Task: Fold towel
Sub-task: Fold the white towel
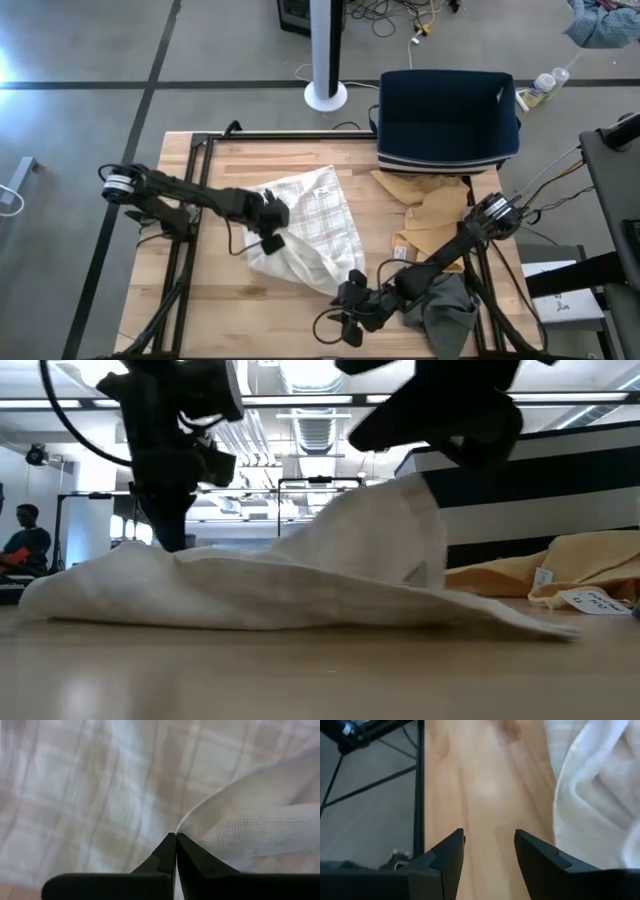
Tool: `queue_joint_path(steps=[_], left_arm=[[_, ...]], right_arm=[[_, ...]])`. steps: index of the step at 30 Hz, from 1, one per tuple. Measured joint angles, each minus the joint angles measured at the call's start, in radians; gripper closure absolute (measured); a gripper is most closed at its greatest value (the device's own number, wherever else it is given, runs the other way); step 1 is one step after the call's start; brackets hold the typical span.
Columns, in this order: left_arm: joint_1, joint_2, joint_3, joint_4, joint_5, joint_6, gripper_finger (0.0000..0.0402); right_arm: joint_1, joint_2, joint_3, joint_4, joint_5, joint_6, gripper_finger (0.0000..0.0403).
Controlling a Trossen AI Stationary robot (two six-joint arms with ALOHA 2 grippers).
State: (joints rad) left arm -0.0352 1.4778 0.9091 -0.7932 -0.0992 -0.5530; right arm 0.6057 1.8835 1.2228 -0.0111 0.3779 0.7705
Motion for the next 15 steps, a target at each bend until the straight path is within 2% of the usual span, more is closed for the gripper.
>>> queue_joint_path(steps=[6, 9, 15], left_arm=[[0.018, -0.054, -0.001, -0.03, 0.243, 0.027, 0.0391], [-0.003, -0.097, -0.001, -0.065, 0.323, 0.004, 0.0382], [-0.1, -0.202, -0.001, -0.098, 0.359, -0.169, 0.0354]], right_arm=[[-0.037, 0.003, 0.0, -0.009, 0.05, -0.029, 0.0231], [-0.053, 0.02, 0.0, -0.015, 0.051, -0.031, 0.023], [-0.061, 0.052, 0.0, -0.016, 0.042, -0.03, 0.023]])
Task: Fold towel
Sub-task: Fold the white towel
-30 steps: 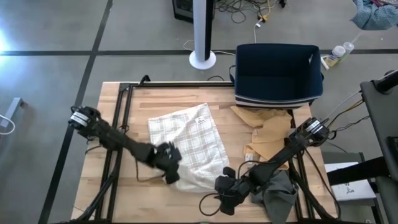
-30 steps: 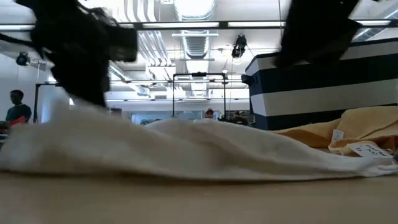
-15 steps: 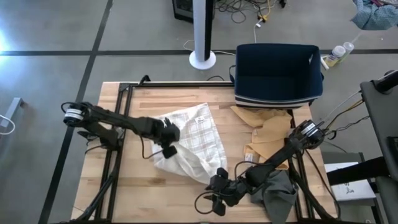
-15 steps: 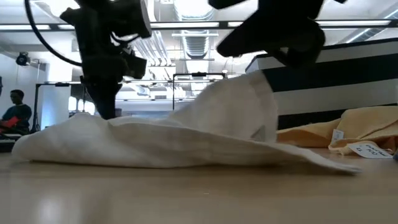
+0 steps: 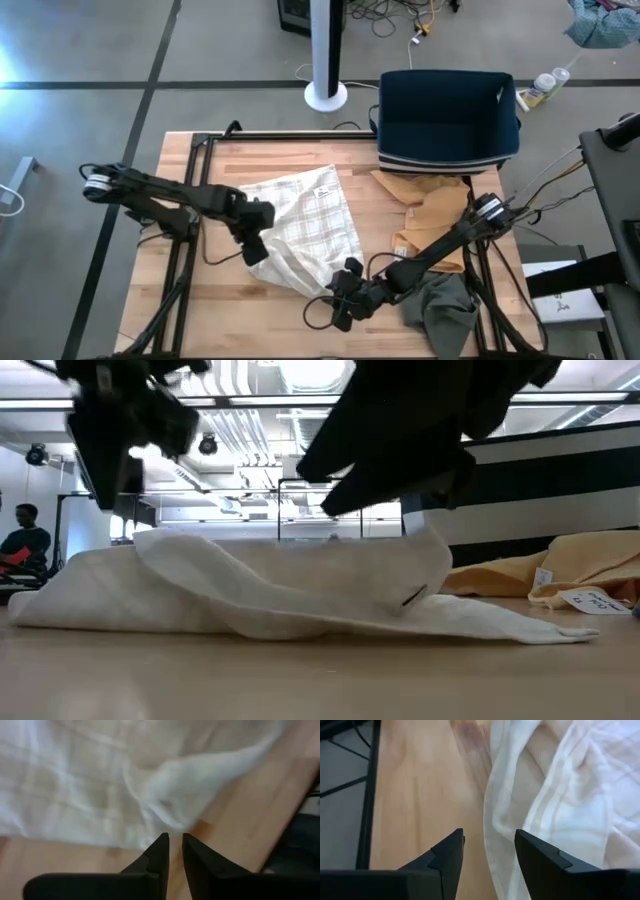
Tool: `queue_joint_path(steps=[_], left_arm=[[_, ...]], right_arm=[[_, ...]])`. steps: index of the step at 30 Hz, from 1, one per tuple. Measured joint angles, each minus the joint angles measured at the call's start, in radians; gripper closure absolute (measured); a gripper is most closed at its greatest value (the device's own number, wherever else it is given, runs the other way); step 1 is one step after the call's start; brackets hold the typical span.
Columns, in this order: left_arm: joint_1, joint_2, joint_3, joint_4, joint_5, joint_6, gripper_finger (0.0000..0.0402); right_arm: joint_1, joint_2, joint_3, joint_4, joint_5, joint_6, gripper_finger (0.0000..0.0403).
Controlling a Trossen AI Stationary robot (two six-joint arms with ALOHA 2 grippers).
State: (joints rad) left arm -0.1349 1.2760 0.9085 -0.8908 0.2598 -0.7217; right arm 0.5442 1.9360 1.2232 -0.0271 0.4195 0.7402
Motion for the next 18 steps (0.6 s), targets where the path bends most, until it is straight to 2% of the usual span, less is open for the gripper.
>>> queue_joint_path(steps=[4, 6, 13, 18], left_arm=[[-0.07, -0.043, -0.002, 0.006, 0.012, -0.228, 0.0327], [-0.097, -0.05, -0.019, 0.059, -0.004, -0.361, 0.0314], [-0.073, -0.05, -0.232, 0.534, 0.012, -0.753, 0.0278], [-0.067, -0.081, -0.363, 0.644, 0.012, -0.897, 0.0269]], right_arm=[[0.0, 0.007, 0.0, -0.002, -0.001, -0.001, 0.0227], [0.0, 0.007, 0.0, 0.0, -0.001, -0.002, 0.0227], [-0.003, 0.007, 0.0, 0.0, -0.012, -0.009, 0.0225], [0.001, 0.007, 0.0, 0.0, -0.044, -0.007, 0.0225]])
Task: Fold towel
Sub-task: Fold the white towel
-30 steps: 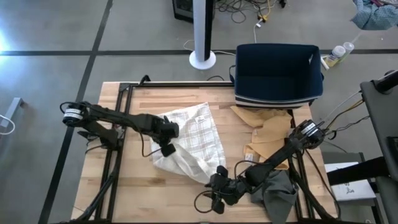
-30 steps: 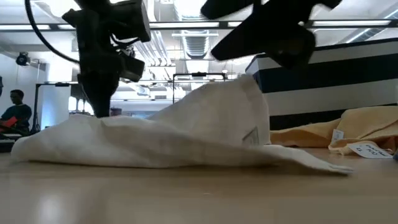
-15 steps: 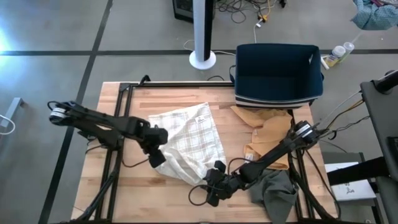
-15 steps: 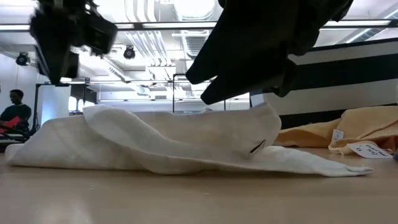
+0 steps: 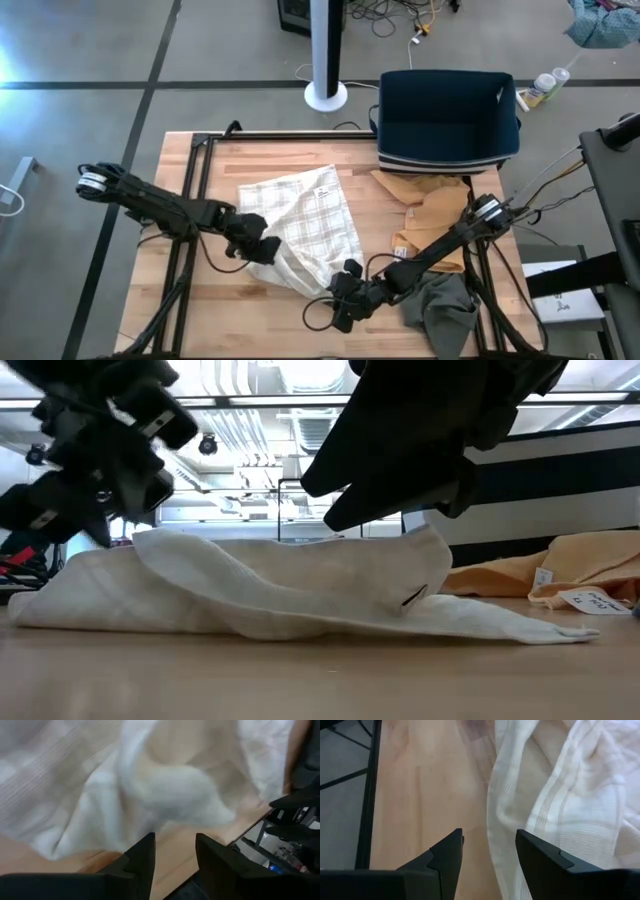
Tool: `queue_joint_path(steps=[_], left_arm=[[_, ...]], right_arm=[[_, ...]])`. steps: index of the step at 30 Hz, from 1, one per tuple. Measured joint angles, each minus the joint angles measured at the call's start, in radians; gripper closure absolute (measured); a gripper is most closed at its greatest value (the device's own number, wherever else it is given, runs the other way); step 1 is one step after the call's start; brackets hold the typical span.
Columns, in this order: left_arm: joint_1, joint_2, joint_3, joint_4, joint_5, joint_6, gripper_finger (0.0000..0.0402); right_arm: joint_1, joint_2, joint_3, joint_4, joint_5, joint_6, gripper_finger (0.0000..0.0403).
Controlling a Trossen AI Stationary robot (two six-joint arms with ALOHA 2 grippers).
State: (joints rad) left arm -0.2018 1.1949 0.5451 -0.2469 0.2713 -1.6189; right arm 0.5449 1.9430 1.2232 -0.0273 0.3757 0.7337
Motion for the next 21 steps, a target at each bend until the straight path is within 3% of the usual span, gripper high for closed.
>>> queue_joint_path(steps=[2, 8, 16, 21], left_arm=[[0.0, -0.03, -0.023, -0.002, -0.027, -0.018, 0.027], [0.001, -0.133, -0.067, 0.104, -0.254, -0.081, 0.0279], [0.0, -0.091, -0.101, 0.098, -0.21, -0.123, 0.0274], [0.001, -0.048, -0.102, 0.217, -0.283, -0.123, 0.0273]], right_arm=[[0.002, 0.0, 0.0, 0.0, -0.01, 0.005, 0.0227], [0.007, 0.0, 0.0, -0.001, -0.012, 0.011, 0.0227], [0.002, 0.0, 0.0, -0.002, -0.012, -0.002, 0.0224], [0.0, 0.0, 0.0, -0.001, -0.012, -0.002, 0.0224]])
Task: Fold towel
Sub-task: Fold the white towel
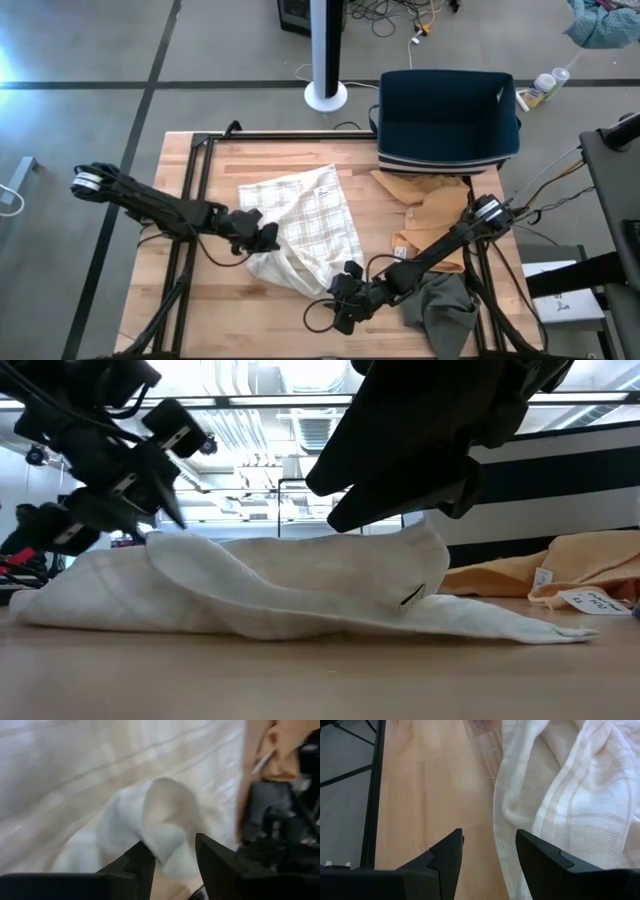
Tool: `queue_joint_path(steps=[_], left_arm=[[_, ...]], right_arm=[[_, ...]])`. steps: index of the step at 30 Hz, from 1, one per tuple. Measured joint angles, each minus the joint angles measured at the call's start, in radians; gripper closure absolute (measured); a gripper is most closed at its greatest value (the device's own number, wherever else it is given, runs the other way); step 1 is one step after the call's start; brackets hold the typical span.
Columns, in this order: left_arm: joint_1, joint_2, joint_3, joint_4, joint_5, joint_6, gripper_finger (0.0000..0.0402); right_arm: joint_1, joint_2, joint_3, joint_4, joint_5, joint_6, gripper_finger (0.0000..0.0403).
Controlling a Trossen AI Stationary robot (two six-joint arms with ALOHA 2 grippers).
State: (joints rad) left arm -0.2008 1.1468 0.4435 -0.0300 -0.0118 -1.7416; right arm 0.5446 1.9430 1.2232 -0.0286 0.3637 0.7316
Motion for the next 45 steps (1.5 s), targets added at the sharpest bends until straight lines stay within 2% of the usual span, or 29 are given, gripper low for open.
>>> queue_joint_path(steps=[4, 11, 15, 21, 24, 32, 38, 45], left_arm=[[0.0, 0.031, 0.0, 0.058, -0.024, -0.015, 0.0299], [-0.016, 0.036, 0.022, 0.055, 0.025, 0.017, 0.0394], [-0.056, 0.029, 0.126, -0.021, 0.065, 0.059, 0.0399], [-0.151, 0.061, 0.354, -0.507, 0.131, 0.134, 0.04], [-0.207, 0.099, 0.441, -0.666, 0.146, 0.136, 0.0401], [-0.344, 0.26, 0.544, -0.623, 0.152, 0.051, 0.0401], [-0.416, 0.407, 0.59, -0.624, 0.152, 0.008, 0.0401], [-0.496, 0.487, 0.607, -0.668, 0.126, -0.071, 0.0401]], right_arm=[[0.0, 0.0, 0.0, 0.0, 0.0, 0.0, 0.0227], [0.0, 0.0, 0.0, 0.0, 0.0, 0.001, 0.0231], [0.0, 0.0, 0.0, -0.005, 0.0, -0.005, 0.0228], [0.0, -0.002, 0.0, -0.062, 0.0, -0.069, 0.0231], [0.0, -0.007, 0.0, -0.091, -0.013, -0.106, 0.023], [-0.024, -0.004, -0.001, -0.24, -0.041, -0.133, 0.0229], [-0.032, -0.003, -0.04, -0.256, -0.135, -0.139, 0.0229], [-0.029, -0.019, -0.092, -0.303, -0.224, -0.096, 0.0236]])
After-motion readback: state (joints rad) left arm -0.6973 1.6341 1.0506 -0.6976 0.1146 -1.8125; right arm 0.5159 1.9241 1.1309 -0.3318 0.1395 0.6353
